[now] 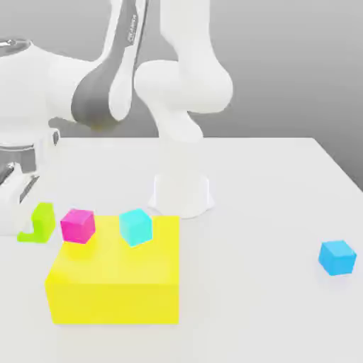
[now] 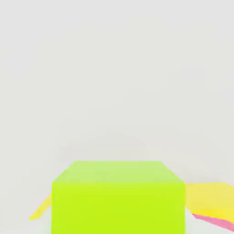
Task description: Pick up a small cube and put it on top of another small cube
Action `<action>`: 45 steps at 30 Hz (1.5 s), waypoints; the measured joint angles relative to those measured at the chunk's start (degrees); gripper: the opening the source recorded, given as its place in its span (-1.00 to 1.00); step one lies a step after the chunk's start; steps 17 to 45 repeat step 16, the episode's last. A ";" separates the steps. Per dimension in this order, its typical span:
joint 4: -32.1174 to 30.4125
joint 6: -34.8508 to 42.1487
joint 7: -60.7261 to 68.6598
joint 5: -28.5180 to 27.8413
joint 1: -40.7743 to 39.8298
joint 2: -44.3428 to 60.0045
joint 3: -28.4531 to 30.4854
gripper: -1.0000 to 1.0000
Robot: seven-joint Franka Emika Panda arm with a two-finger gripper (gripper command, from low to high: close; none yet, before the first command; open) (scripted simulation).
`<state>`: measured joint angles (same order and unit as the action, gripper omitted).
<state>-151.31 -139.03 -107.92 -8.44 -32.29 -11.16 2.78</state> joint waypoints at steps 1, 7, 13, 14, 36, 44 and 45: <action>-1.12 0.85 0.51 0.36 0.10 -2.09 0.25 -1.00; -7.88 5.82 4.75 4.04 1.12 -14.73 2.12 -1.00; -12.50 -4.51 6.11 5.18 1.51 -9.25 3.01 -1.00; -12.92 -6.05 6.16 5.22 1.50 -8.13 3.03 1.00; -12.92 -6.06 6.16 5.22 1.50 -8.13 3.03 1.00; -12.92 -6.06 6.16 5.22 1.50 -8.13 3.03 1.00; -12.92 -6.06 6.16 5.22 1.50 -8.13 3.03 1.00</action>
